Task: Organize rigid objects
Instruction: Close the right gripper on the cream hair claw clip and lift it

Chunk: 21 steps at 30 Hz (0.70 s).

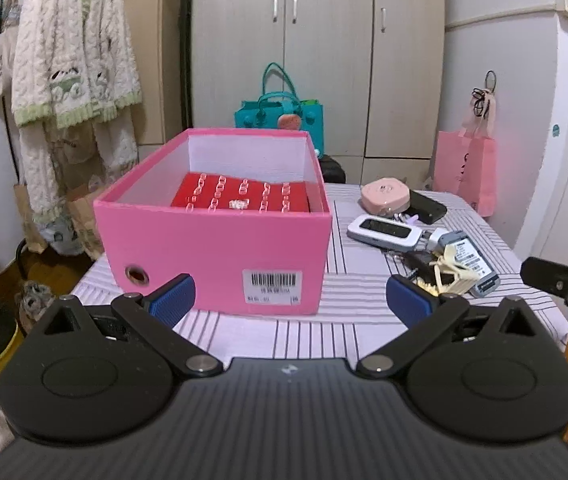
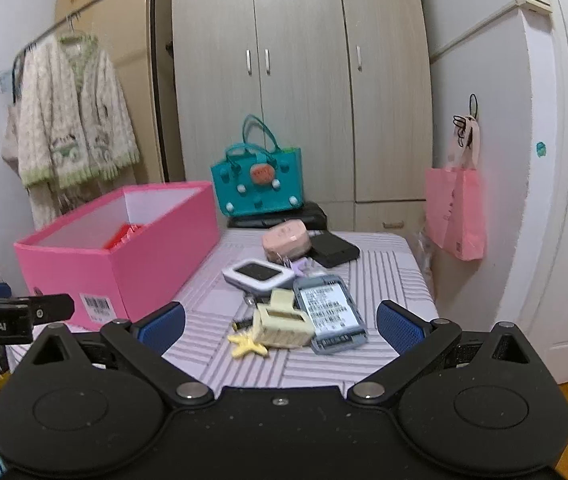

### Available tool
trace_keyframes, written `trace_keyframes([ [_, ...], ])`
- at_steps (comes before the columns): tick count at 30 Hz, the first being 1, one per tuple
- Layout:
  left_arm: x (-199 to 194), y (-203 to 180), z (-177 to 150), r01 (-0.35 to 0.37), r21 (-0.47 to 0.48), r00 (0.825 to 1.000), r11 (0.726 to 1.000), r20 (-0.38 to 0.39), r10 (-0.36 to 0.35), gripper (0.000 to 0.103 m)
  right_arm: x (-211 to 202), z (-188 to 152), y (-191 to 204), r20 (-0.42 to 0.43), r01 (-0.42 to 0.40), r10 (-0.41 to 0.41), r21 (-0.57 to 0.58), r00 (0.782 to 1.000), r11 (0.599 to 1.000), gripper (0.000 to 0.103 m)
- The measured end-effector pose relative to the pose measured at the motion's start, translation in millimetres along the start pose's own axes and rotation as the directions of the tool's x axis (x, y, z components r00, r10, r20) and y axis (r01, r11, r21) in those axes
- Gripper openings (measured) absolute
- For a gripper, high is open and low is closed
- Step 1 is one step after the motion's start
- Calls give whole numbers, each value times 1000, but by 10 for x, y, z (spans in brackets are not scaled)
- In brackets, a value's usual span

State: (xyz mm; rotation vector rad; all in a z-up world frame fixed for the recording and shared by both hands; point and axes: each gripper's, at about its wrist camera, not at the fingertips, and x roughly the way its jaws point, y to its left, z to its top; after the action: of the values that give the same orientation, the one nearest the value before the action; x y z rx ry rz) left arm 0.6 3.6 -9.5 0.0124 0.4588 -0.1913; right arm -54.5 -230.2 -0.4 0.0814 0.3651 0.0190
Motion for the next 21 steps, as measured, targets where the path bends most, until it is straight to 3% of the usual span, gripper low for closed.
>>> trace_keyframes([
  [2, -26, 37, 82, 16, 36, 1000, 999, 10, -17, 103, 46, 20, -46, 10, -48, 48, -20, 999, 999, 103],
  [7, -69, 148, 336, 79, 140, 997, 987, 7, -81, 103, 286, 103, -144, -83, -137, 135, -22, 987, 990, 103],
  [12, -51, 212, 542, 40, 219, 998, 975, 43, -50, 103, 488, 167, -186, -135, -158, 156, 1, 978, 987, 101],
  [18, 158, 391, 743, 41, 229, 999, 973, -29, -35, 102, 818, 79, -272, -236, -210, 223, 80, 946, 974, 88],
  [21, 357, 559, 855, 121, 171, 985, 978, -143, -97, 100, 961, 50, -274, -274, -206, 219, 75, 936, 976, 83],
])
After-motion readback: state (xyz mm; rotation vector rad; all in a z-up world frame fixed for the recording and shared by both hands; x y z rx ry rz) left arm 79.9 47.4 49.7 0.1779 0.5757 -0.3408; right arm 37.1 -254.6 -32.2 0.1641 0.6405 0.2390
